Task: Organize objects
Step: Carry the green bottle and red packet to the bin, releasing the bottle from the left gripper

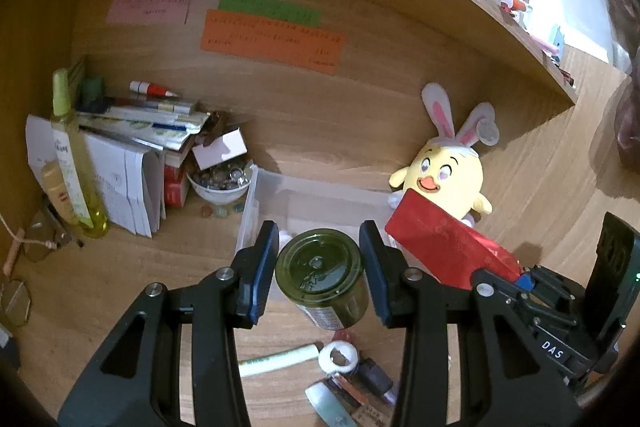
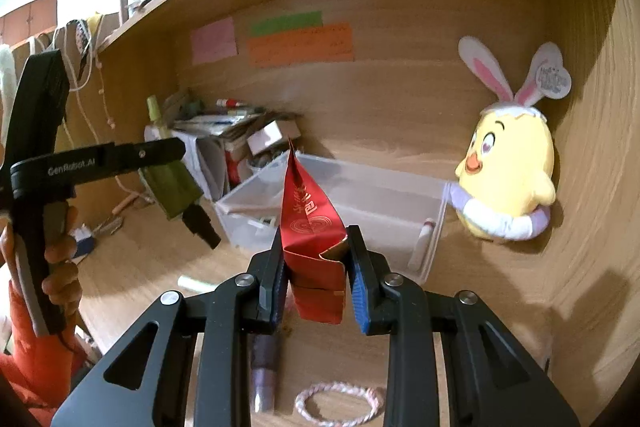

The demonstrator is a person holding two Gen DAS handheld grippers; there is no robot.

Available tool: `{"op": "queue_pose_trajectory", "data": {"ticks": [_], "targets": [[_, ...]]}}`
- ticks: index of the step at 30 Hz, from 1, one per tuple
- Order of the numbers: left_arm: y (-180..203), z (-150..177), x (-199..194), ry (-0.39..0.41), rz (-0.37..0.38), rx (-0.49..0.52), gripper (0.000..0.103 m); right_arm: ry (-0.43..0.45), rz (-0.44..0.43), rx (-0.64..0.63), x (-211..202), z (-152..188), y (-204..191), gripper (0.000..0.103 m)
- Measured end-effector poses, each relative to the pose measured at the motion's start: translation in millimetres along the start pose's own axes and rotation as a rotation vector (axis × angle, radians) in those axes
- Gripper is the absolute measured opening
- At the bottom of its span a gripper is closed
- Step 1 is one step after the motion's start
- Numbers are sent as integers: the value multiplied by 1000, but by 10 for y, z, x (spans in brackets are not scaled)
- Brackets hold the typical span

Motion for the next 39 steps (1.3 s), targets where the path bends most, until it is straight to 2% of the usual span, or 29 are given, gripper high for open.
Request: {"op": "queue_pose_trajectory", "data": {"ticks": [12, 24, 31, 39], "targets": [[-156, -216, 255, 11, 2, -27, 42, 5, 47, -12, 385, -331, 94, 24], [-421, 9, 871, -106, -35, -75, 42, -86, 70, -17, 839, -215, 202, 24], [-337, 45, 983, -117, -21, -50, 42, -140, 78, -8, 1039, -117, 283, 24], [-174, 216, 1282, -211, 10, -19, 41, -148, 105, -13, 1126, -113, 331, 24]]}}
Point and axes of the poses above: each gripper's, at about its wrist camera, not at the fingertips, and x roughly the way its jaws point, y to its right, z to its underside, the point moved 6 cm from there along x, roughly the way its jaws point, and after that the axes turned 13 degrees about x, right-handed, at the moved point
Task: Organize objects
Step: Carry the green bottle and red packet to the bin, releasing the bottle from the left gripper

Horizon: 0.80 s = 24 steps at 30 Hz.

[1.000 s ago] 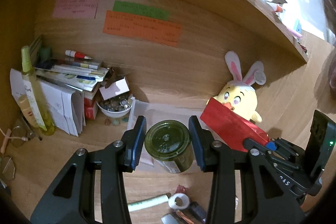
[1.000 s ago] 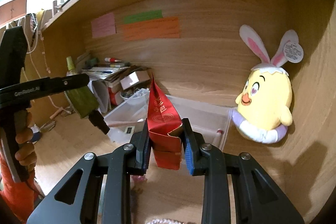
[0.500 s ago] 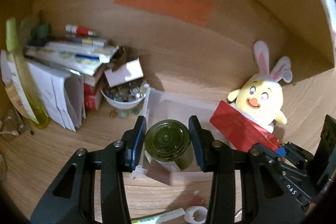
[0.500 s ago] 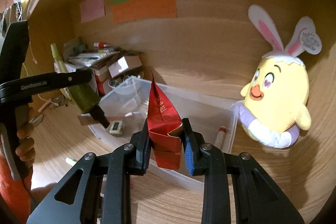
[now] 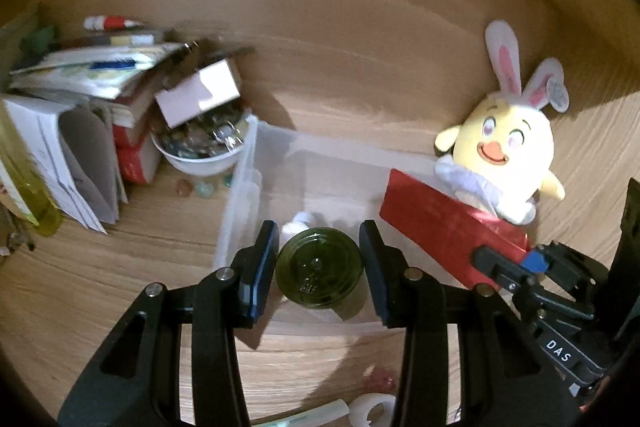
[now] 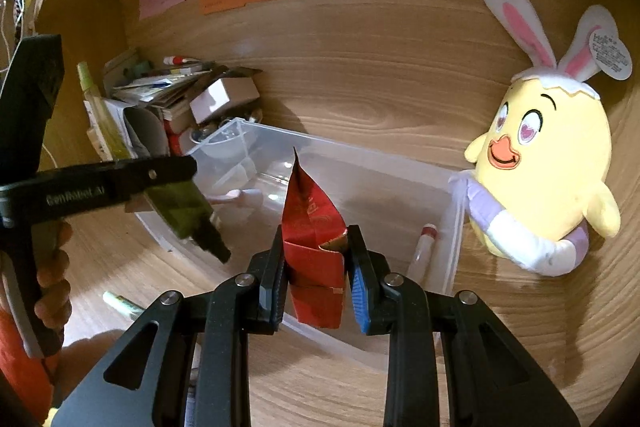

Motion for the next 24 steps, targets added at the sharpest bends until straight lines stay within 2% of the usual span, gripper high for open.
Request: {"op": "queue_pose_trajectory", "data": {"ticks": [4, 11, 15, 17, 24], "targets": [[37, 52, 61, -26, 32, 5, 41, -18, 32, -7, 102, 21, 26, 24], [71, 44, 9, -21, 34, 21, 42, -49, 68, -32, 226, 83, 41, 24], [84, 42, -59, -13, 21, 32, 51, -65, 87, -33, 273, 105, 67, 25], [83, 34, -103, -2, 7, 36, 60, -68, 98, -40, 281, 118, 73, 26], [50, 34, -262, 26, -7, 36, 66, -64, 121, -71, 259, 129, 33, 27]]}}
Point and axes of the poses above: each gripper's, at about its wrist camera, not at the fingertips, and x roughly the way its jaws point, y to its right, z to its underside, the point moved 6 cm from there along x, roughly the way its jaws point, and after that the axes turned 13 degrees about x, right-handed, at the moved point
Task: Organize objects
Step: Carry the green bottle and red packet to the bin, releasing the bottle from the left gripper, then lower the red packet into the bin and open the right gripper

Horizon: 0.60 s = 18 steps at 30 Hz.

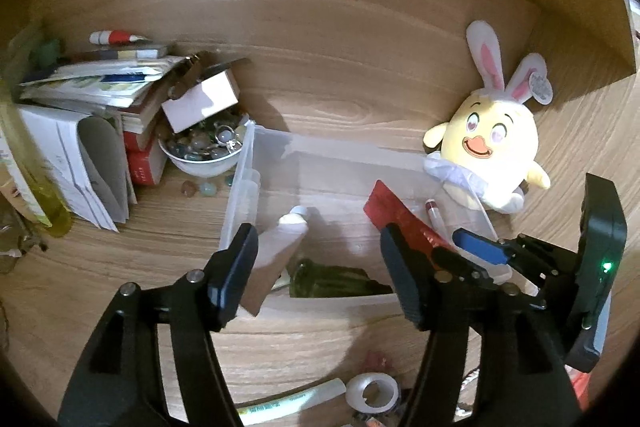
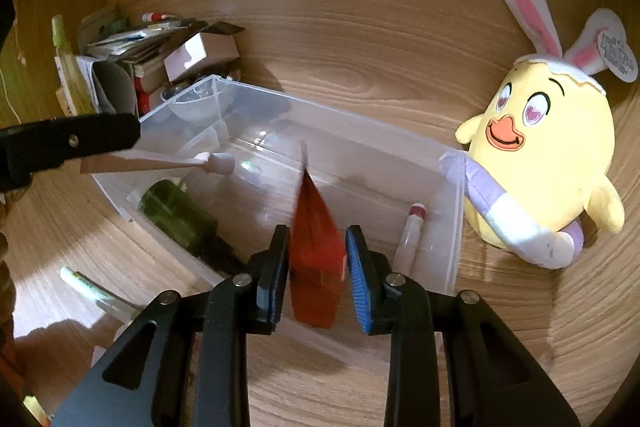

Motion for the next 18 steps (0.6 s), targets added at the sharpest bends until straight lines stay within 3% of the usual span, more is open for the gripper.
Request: {"op": "queue_pose_trajectory", "data": {"ticks": [12, 18], "targets": [[53, 131, -283, 14, -44, 44, 77, 53, -20, -15, -292, 11, -119, 61], [101, 214, -446, 25, -62, 75, 89, 75, -52, 3, -513, 44, -116, 78]]}}
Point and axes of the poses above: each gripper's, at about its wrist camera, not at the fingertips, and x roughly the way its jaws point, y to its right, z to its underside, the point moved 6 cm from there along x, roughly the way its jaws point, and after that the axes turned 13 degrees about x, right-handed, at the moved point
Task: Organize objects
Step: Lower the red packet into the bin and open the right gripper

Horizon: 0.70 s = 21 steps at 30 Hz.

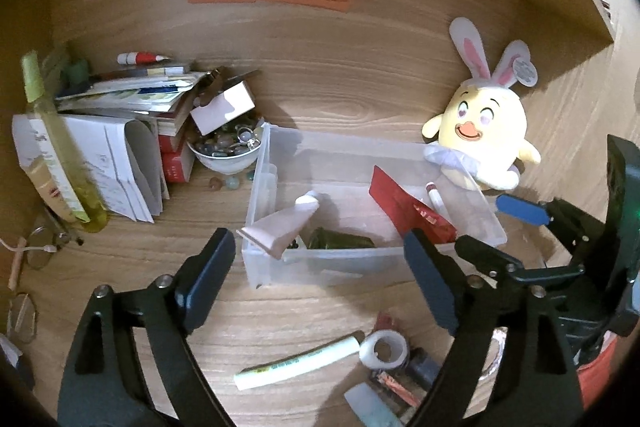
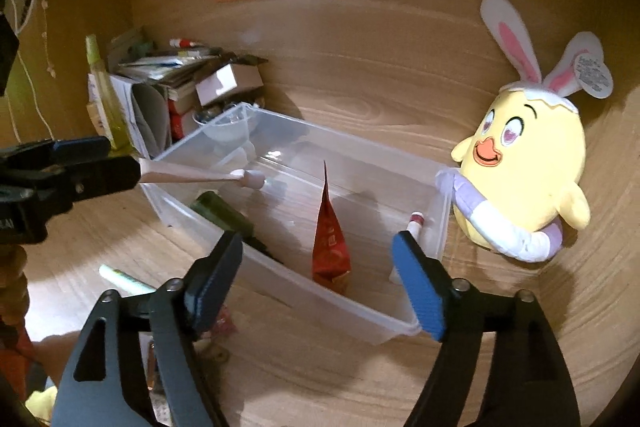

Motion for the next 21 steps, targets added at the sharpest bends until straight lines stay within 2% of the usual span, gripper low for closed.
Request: {"op": "queue_pose_trajectory", "data": {"ticks": [3, 10, 21], "targets": [[24, 45, -59, 0, 3, 9, 93, 7, -6, -1, -102, 38, -7, 82], [-2, 241, -121, -29, 4, 5, 95, -3, -33, 7, -237, 159, -25, 82], [-107, 696, 86, -153, -6, 8, 95, -71, -61, 17, -204, 489, -109, 82]]}}
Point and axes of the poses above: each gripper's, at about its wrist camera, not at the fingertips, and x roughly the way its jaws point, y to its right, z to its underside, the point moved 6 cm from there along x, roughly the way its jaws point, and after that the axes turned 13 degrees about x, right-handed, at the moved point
